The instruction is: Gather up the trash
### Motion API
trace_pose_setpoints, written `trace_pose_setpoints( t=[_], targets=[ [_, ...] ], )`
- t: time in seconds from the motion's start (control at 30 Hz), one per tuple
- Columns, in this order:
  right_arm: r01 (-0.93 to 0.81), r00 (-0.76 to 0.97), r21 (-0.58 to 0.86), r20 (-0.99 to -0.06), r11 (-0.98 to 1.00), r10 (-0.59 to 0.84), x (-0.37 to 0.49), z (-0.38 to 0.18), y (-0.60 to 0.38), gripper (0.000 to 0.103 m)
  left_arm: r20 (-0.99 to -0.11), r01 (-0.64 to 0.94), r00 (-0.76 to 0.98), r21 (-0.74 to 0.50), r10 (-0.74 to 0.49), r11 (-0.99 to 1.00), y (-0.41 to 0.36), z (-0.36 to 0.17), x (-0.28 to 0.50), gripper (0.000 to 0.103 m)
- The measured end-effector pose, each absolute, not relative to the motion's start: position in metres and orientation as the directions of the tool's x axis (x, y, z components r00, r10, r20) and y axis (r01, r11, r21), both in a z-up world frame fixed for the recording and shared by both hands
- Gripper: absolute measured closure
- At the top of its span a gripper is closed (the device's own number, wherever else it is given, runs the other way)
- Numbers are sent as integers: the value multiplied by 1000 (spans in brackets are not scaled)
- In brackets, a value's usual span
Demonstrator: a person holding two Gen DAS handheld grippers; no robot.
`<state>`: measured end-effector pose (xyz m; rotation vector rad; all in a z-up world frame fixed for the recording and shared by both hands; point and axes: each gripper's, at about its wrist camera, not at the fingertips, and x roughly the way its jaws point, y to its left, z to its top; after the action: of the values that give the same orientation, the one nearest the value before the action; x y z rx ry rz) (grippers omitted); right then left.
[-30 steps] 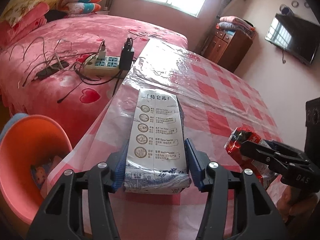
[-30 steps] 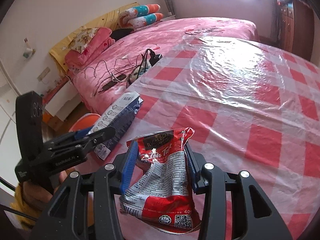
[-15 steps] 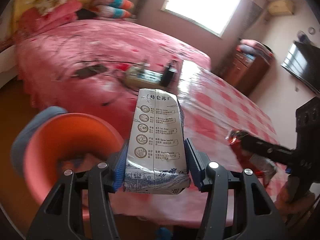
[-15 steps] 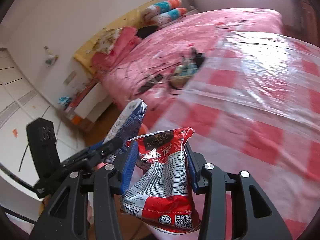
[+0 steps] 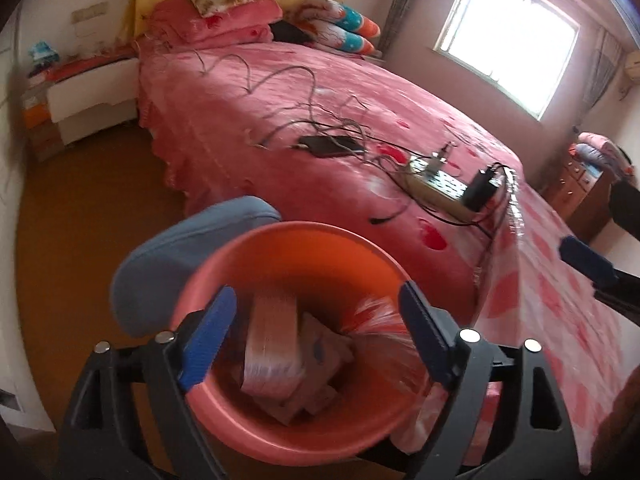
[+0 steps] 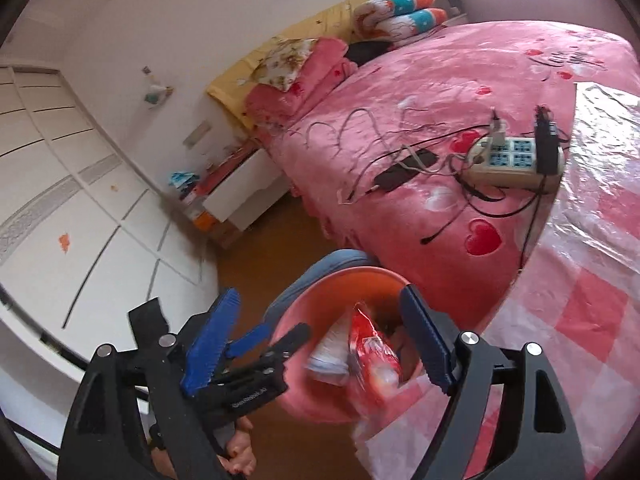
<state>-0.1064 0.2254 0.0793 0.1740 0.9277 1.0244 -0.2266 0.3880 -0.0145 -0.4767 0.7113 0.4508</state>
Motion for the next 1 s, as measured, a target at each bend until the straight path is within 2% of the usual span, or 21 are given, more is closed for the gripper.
trace_pose_setpoints(
  t=[0.03,0.1,0.17,0.33,0.63,0.77,1.0],
  targets=[
    [-655,207,517,-579,551,789,-107,80,221,21,-700,-544,672,-246,242,802,389,-13,-227,11],
    [-650,258,489,-578,582,774,-110,80,209,12,-684,-544,681,-235,260,806,391,-10,-228,8],
    [-646,317,451,-576,616,754,-110,83,193,11,-676,-545,688,-241,264,803,393,-9,-227,4],
    [-637,437,345,-575,689,692,-117,86,162,11,-652,-515,714,-240,256,823,382,0,-224,4],
    [-598,634,167,-500,784,590,-132,88,113,6,-603,-431,773,-272,196,861,343,21,-213,4],
    [-549,691,138,-480,824,541,-131,84,89,5,-597,-393,789,-306,146,867,322,30,-201,4],
    [-444,768,131,-454,886,452,-126,88,37,5,-554,-288,827,-283,89,915,271,49,-181,4]
  ],
)
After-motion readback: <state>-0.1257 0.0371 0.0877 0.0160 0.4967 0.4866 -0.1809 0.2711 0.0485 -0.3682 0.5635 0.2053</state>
